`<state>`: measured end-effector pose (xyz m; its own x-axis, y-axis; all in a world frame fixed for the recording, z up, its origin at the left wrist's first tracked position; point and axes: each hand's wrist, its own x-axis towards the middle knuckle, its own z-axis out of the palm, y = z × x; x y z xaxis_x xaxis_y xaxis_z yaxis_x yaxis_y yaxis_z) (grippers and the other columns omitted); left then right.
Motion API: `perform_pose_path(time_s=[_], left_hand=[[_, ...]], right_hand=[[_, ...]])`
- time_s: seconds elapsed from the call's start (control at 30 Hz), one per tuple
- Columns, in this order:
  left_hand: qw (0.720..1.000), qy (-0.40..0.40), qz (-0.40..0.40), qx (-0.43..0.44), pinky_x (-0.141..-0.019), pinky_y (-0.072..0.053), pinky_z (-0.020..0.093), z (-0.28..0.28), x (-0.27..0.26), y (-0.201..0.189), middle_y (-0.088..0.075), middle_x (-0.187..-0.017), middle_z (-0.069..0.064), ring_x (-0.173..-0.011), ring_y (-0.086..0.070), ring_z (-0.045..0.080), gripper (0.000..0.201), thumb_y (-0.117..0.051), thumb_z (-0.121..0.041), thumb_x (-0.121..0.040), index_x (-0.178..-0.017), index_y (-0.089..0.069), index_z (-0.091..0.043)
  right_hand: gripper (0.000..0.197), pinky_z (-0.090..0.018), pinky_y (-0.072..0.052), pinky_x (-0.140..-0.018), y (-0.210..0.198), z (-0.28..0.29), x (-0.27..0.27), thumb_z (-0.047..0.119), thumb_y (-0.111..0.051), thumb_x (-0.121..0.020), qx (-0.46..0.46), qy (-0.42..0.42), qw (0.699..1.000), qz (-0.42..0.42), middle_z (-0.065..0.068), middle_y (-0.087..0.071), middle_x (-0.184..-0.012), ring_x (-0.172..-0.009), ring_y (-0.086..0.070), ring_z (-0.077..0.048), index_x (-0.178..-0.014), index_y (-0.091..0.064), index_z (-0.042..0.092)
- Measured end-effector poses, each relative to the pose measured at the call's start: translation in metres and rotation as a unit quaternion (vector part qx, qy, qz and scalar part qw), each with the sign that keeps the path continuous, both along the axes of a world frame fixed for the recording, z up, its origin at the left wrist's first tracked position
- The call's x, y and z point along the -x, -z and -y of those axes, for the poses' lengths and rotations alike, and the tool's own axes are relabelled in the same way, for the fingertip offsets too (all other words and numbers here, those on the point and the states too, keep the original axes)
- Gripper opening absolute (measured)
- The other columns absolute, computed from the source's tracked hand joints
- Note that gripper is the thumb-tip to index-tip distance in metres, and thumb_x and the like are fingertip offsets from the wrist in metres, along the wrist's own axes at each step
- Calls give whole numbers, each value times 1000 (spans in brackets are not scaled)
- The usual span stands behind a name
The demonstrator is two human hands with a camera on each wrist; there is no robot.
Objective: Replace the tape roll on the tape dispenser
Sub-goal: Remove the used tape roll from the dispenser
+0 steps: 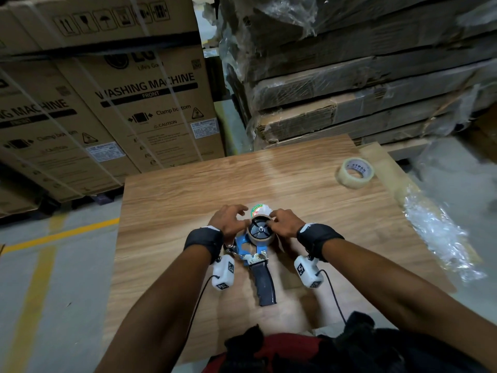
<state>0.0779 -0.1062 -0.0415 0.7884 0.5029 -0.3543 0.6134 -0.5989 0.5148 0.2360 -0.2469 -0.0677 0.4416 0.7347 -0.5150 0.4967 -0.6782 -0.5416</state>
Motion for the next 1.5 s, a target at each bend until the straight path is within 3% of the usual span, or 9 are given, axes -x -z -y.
perform_pose_path(time_s=[0.07, 0.27, 0.43, 0.57, 0.7, 0.83, 0.93, 1.27, 1.5], left_hand=[[998, 19, -53, -18, -104, -44, 43, 8, -11, 3, -67, -129, 3, -125, -55, 29, 61, -58, -50, -86, -140, -55, -21], [992, 3, -127, -19, -89, -30, 43, 17, -23, 21, -65, -116, 14, -117, -53, 34, 30, -54, -31, -89, -112, -66, -17], [995, -37, -93, -13, -86, -29, 41, 20, -27, 24, -66, -106, 15, -111, -54, 36, 26, -56, -25, -82, -102, -70, -14], [996, -73, -54, -12, -98, -33, 40, 28, -26, 14, -62, -116, 19, -115, -49, 38, 26, -59, -19, -86, -106, -71, -8], [994, -102, -39, 12, -101, -35, 40, 30, -22, 4, -61, -114, 20, -117, -46, 38, 30, -60, -20, -84, -108, -68, -5], [997, -40, -70, 15, -91, -30, 43, 18, -26, 9, -69, -97, 13, -104, -56, 35, 41, -50, -33, -69, -100, -74, -18], [995, -29, -88, 36, -96, -29, 46, 9, -23, 18, -73, -109, 8, -115, -57, 31, 60, -43, -46, -71, -124, -67, -33], [993, -82, -27, 78, -99, -48, 45, 13, -23, 22, -74, -112, 10, -109, -62, 34, 51, -55, -43, -68, -113, -75, -30], [995, -85, -1, 60, -94, -48, 42, 11, -21, 33, -74, -104, 12, -107, -64, 32, 54, -50, -56, -69, -110, -76, -34]], right_hand=[[18, -30, -42, -77, 0, -2, 2, 22, -60, -94, 3, -3, 1000, 0, -27, -69, -117, -108, -64, -39, -100, -70, 8], [13, -31, -41, -71, 9, -4, 7, 13, -58, -86, -12, 37, 999, 18, -29, -70, -105, -97, -65, -42, -82, -69, 8], [28, -30, -28, -66, 14, -2, 12, 11, -58, -79, -31, 90, 995, 6, -20, -47, -75, -80, -39, -31, -58, -39, 16], [29, -29, -27, -65, 9, -1, 20, 20, -60, -69, -69, 127, 989, 6, -11, -37, -75, -78, -31, -24, -56, -34, 22], [14, -28, -30, -64, 8, -2, 25, 28, -53, -58, -82, 142, 986, 20, -10, -33, -73, -77, -31, -23, -63, -52, 16], [23, -29, -41, -66, 6, 2, 19, 22, -65, -70, -58, 139, 989, -1, -22, -67, -80, -82, -58, -35, -84, -79, 12], [54, -26, -52, -82, 9, 4, 10, 41, -64, -64, -41, 161, 985, -42, -13, -75, -107, -105, -68, -26, -110, -79, 19], [14, -30, -34, -58, -7, -3, 21, 15, -63, -72, -46, 136, 990, -4, -5, -44, -56, -69, -45, -30, -60, -60, 9], [15, -29, -34, -59, -3, 4, 32, 13, -65, -68, -88, 162, 983, 6, -7, -51, -61, -66, -48, -26, -55, -60, 13]])
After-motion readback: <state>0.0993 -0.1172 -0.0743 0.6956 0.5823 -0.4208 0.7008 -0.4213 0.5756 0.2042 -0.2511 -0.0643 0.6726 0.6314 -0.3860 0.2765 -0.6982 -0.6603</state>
